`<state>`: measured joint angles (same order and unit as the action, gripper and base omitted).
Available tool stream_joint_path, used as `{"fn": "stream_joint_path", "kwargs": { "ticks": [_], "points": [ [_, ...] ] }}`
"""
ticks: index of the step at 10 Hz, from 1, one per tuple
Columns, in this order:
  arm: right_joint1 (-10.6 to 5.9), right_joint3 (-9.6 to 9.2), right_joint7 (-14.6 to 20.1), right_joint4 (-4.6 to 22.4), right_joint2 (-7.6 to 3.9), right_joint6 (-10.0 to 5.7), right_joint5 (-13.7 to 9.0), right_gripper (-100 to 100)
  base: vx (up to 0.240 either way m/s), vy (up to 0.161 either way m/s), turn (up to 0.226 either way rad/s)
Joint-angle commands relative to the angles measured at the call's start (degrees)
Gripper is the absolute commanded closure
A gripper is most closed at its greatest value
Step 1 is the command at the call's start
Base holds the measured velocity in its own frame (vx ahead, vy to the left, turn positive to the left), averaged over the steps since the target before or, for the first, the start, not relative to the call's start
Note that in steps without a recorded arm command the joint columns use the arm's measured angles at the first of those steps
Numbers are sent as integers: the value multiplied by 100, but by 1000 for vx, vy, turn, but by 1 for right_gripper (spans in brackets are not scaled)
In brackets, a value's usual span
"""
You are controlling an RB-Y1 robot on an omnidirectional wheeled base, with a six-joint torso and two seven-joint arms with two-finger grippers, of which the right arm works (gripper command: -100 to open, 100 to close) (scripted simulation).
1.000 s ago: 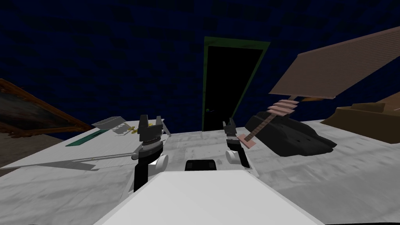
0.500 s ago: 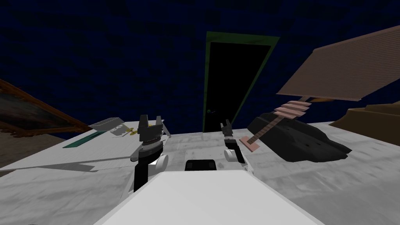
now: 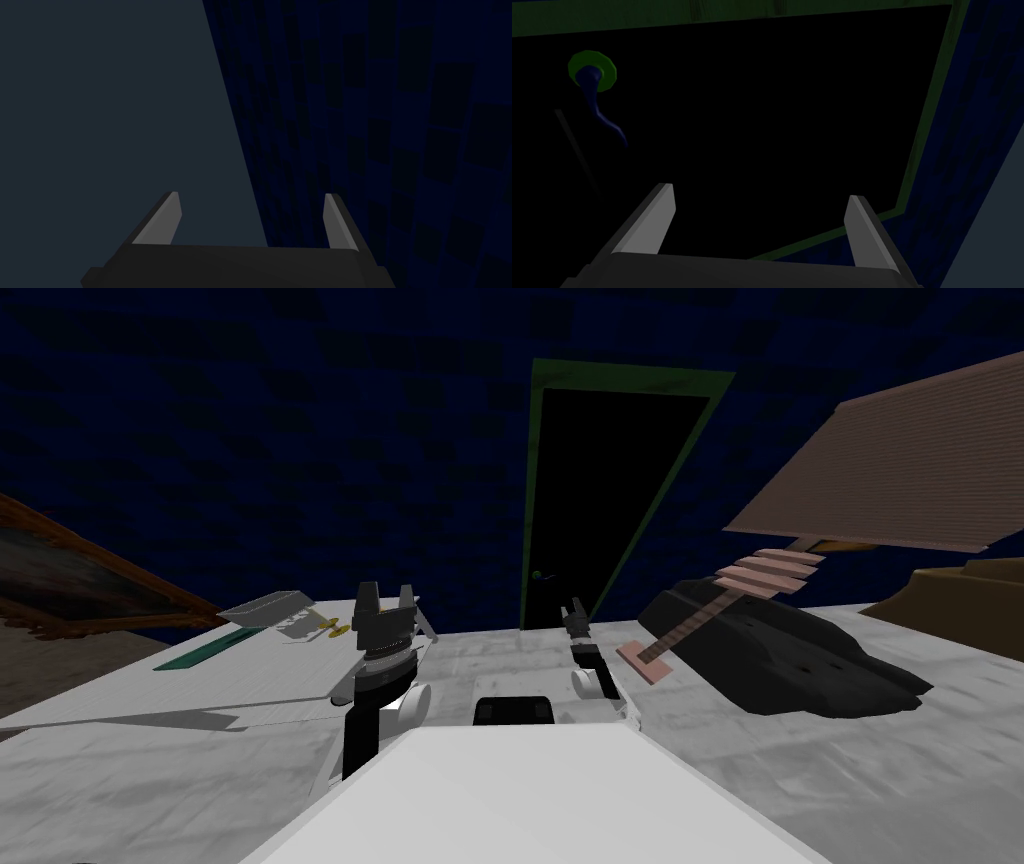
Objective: Pull the door open
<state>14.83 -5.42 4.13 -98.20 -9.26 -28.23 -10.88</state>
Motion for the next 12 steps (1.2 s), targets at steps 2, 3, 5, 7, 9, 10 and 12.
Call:
{"fn": "stream_joint_path", "kwargs": {
  "ticks": [2,3,5,7,9,10,12],
  "points": [
    [-169,-72,-40,469,-134,-124,-106,-100,93,15,38],
    [-251,-98,-58,668,-184,-162,-148,-100,100,4,28],
    [-333,-125,-77,902,-233,-201,-190,-100,58,-4,15],
    [-496,-177,-115,1309,-331,-279,-275,-100,91,-8,32],
    [-657,-229,-152,1646,-427,-355,-358,-100,97,9,36],
    [-657,-229,-152,1707,-427,-355,-358,-100,61,0,9],
    [-816,-281,-188,2048,-521,-431,-440,-100,75,6,25]
  ]
}}
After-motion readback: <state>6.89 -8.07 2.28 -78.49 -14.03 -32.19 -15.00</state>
